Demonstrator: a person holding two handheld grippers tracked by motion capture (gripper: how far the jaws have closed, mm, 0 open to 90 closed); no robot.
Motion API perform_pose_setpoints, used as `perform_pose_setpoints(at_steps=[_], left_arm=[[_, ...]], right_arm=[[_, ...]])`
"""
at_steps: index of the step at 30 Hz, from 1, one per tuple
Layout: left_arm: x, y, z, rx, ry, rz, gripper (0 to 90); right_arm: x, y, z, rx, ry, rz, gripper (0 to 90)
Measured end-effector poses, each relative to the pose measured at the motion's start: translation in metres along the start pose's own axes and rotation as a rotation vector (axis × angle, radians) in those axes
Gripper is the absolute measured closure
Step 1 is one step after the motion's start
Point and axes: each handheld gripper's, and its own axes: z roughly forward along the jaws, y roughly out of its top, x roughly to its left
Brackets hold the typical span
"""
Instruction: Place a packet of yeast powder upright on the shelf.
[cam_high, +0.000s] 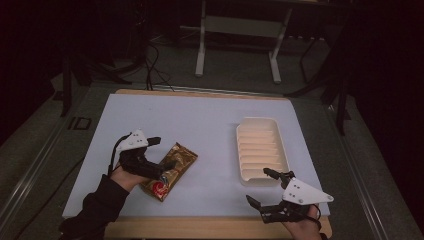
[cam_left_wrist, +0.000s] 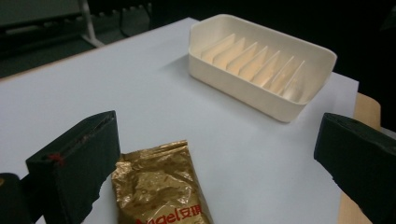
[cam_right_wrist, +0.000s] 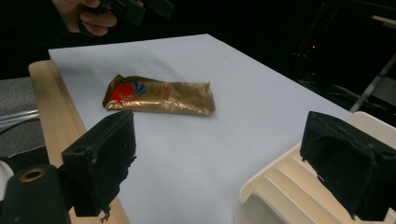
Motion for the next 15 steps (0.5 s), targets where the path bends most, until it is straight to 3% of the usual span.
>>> perform_pose_setpoints(at_steps=[1, 15], left_arm=[[0.002, 0.000, 0.003, 0.007, -0.013, -0.008, 0.7], [0.026, -0.005, 0.040, 0.115, 0.005, -0.043, 1.7]], right_arm=[[0.000, 0.000, 0.000, 0.001, 0.002, 0.003, 10.5], [0.000, -0.002, 0.001, 0.005, 0.018, 0.003, 10.5]])
